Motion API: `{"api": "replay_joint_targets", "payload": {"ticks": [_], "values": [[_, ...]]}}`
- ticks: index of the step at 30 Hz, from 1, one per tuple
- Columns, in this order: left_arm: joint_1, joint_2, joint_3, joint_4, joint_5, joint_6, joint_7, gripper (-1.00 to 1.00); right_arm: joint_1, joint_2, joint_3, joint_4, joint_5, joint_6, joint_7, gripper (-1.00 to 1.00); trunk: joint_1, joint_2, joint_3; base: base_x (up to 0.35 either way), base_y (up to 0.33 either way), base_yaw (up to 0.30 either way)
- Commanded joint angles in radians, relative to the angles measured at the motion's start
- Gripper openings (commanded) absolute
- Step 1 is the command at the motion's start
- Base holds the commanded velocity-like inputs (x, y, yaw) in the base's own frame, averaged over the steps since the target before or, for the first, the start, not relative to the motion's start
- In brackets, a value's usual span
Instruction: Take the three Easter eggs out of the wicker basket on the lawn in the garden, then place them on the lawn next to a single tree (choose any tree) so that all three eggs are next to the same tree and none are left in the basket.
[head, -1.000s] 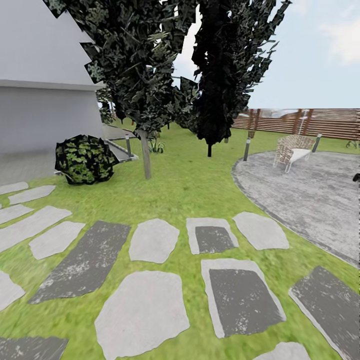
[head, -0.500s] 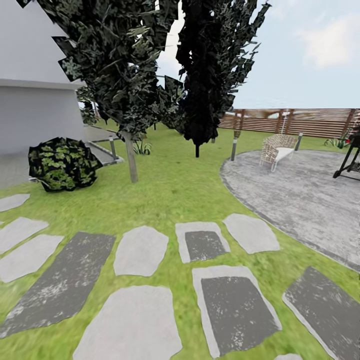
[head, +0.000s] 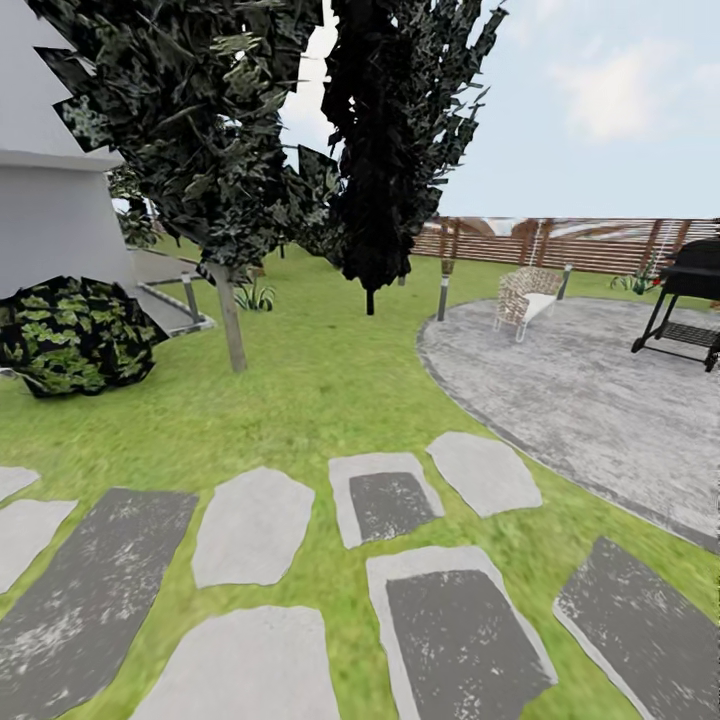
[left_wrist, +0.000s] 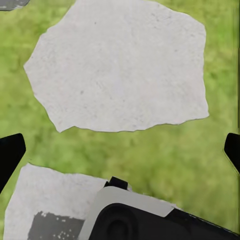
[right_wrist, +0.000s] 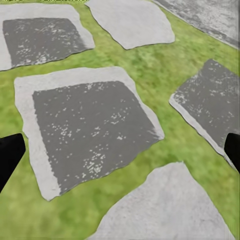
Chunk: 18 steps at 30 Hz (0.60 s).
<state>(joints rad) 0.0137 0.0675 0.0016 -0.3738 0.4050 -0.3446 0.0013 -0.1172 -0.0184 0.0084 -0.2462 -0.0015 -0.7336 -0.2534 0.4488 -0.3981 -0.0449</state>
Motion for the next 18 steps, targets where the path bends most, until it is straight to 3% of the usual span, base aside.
{"api": "replay_joint_targets", "payload": {"ticks": [1, 18], "values": [[0.000, 0.000, 0.000, -0.002, 0.004, -0.001, 0.000, 1.00, -0.001, 0.000, 0.001, 0.001, 0.000, -0.003, -0.003, 1.00, 0.001, -0.002, -0.002, 0.335, 0.000, -0.165], [0.001, 0.000, 0.000, -0.002, 0.003, -0.001, 0.000, 1.00, -0.001, 0.000, 0.001, -0.001, 0.000, -0.003, -0.003, 1.00, 0.001, -0.002, -0.002, 0.335, 0.000, -0.164]]}}
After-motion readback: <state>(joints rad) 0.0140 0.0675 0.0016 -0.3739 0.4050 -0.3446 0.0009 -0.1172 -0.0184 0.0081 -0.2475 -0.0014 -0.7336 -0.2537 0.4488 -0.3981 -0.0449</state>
